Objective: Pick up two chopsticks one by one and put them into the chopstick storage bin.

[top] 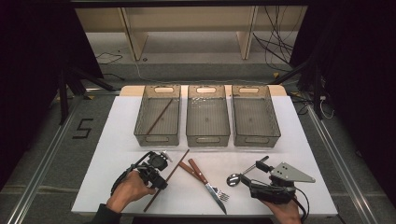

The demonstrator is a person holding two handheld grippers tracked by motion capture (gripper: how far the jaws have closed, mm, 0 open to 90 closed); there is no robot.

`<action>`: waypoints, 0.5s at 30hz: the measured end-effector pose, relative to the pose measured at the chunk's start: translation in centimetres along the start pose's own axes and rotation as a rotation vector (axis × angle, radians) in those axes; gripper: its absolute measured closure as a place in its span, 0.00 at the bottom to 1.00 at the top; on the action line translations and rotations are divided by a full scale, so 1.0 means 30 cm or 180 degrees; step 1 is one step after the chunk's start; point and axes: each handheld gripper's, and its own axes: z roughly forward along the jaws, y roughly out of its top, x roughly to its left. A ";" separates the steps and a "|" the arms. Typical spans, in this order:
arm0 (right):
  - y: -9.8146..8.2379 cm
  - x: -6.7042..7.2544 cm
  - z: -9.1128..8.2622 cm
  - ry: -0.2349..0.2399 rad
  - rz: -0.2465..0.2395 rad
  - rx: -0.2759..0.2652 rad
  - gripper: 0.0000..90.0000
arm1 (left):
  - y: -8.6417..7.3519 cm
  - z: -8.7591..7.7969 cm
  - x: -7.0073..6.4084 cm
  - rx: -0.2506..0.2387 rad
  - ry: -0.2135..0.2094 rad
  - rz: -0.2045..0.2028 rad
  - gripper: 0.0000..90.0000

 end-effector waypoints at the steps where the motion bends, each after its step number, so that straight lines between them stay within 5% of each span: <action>1: 0.000 0.000 0.000 -0.0001 0.0001 -0.0001 0.29 | 0.000 0.002 -0.002 -0.0012 0.0005 0.0010 0.76; 15: 0.000 0.001 0.001 -0.0001 -0.0001 -0.0002 0.29 | 0.002 0.013 -0.002 -0.0022 0.0108 0.0006 0.90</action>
